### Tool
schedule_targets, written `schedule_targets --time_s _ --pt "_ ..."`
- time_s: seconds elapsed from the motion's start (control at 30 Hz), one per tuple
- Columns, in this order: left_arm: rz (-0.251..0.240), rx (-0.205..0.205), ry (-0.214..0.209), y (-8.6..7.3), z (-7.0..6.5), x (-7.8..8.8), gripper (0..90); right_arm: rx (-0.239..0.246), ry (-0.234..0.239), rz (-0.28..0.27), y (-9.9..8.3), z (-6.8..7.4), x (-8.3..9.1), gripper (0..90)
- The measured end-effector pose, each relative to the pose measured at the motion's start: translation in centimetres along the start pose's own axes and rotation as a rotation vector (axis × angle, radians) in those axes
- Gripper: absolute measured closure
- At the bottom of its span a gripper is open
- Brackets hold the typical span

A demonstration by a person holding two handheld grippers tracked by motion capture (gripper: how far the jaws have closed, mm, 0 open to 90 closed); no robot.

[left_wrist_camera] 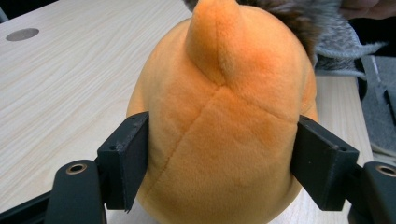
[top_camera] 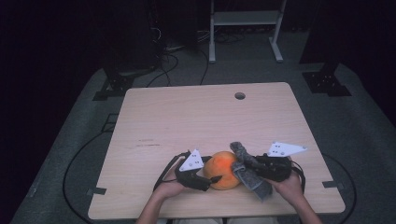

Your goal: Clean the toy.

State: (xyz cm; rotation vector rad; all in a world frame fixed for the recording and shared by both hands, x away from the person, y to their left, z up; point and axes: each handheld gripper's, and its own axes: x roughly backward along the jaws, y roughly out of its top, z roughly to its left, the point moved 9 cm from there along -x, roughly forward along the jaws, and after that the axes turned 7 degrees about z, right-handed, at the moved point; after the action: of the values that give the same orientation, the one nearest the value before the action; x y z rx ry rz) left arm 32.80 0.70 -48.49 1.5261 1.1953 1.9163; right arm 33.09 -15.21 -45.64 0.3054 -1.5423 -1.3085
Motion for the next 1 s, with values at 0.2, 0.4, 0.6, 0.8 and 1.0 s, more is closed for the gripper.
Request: schedule_targets --time_s 0.2,0.4,0.6,0.8,1.0 --pt "-0.009 0.013 0.001 0.1 0.1 -0.1 26.2 -0.005 -0.038 -0.020 0.3 -0.3 0.8 75.5" --pt "-0.038 -0.001 -0.024 0.3 -0.1 0.3 16.3 0.048 -0.006 -0.011 0.6 1.0 -0.4 75.4" --pt "0.031 0.014 -0.041 -0.2 0.1 -1.2 12.9 0.019 0.010 -0.004 -0.1 0.1 0.1 75.3" --pt "0.001 -0.017 -0.001 0.6 -0.4 -1.2 37.2 -0.058 -0.065 0.046 -1.3 -2.5 1.0 75.5" --pt "-0.017 -0.035 0.043 1.3 -0.6 -1.0 40.2 0.004 0.021 -0.067 1.7 0.7 1.2 75.5"
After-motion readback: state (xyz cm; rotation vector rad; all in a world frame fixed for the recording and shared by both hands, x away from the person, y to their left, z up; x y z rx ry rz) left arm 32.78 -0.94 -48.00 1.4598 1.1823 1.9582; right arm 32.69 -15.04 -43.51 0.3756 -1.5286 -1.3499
